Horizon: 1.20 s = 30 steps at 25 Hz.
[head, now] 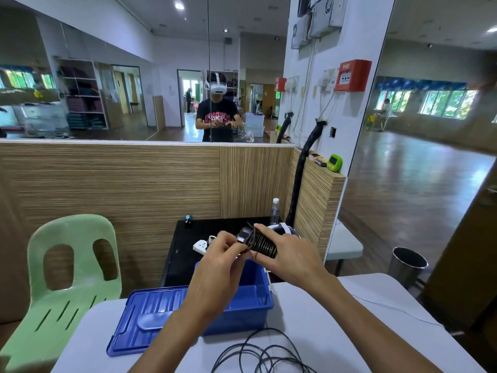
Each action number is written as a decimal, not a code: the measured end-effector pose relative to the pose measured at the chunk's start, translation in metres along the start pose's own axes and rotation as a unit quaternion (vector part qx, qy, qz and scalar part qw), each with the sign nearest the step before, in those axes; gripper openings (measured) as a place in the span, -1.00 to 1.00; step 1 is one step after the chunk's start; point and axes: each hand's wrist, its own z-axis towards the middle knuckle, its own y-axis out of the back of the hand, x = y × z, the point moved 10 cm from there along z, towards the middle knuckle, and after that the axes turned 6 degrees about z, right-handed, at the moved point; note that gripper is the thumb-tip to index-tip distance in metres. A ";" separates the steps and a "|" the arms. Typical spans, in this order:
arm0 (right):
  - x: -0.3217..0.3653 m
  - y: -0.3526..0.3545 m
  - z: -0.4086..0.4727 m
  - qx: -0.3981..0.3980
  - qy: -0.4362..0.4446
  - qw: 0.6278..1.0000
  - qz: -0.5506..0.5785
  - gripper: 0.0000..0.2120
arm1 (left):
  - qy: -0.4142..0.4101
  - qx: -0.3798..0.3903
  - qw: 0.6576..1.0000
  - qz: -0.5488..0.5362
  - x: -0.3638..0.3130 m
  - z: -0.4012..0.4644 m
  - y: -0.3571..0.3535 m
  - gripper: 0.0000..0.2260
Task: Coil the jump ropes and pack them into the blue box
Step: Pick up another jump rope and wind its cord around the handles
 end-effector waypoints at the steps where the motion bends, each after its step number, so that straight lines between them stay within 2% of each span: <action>1: -0.002 -0.001 -0.002 -0.001 -0.002 1.000 0.004 -0.31 | 0.041 0.007 0.998 -0.039 0.006 0.000 -0.002 -0.90; 4: 0.001 -0.003 -0.008 -0.015 0.001 1.000 0.021 -0.31 | 0.176 -0.024 0.963 -0.201 0.026 -0.002 -0.003 -0.75; 7: 0.002 0.001 -0.003 -0.033 -0.003 0.999 0.033 -0.29 | 0.237 -0.071 0.923 -0.294 0.029 -0.006 -0.003 -0.73; 12: 0.000 -0.004 -0.004 -0.019 -0.013 0.999 0.048 -0.28 | 0.192 -0.087 0.946 -0.246 0.022 -0.011 0.005 -0.80; 16: -0.002 -0.007 -0.005 0.001 -0.005 0.999 0.048 -0.24 | 0.111 -0.072 0.978 -0.160 0.010 -0.009 0.010 -0.88; 19: 0.002 -0.012 -0.006 0.026 0.007 0.999 0.043 -0.21 | 0.082 -0.068 0.983 -0.150 0.007 -0.007 0.012 -0.89; 22: 0.007 -0.007 -0.007 0.002 0.009 0.997 0.076 -0.29 | 0.129 -0.085 0.969 -0.194 0.017 -0.012 0.012 -0.89; 25: 0.005 -0.002 -0.006 -0.025 -0.002 0.990 0.136 -0.34 | 0.222 -0.083 0.920 -0.312 0.039 -0.020 -0.001 -0.87; 27: 0.003 -0.005 -0.007 -0.023 -0.010 0.990 0.136 -0.34 | 0.226 -0.094 0.924 -0.293 0.041 -0.020 0.000 -0.89; 30: 0.001 -0.009 -0.012 -0.016 -0.008 0.994 0.104 -0.33 | 0.183 -0.113 0.954 -0.211 0.030 -0.014 0.010 -0.93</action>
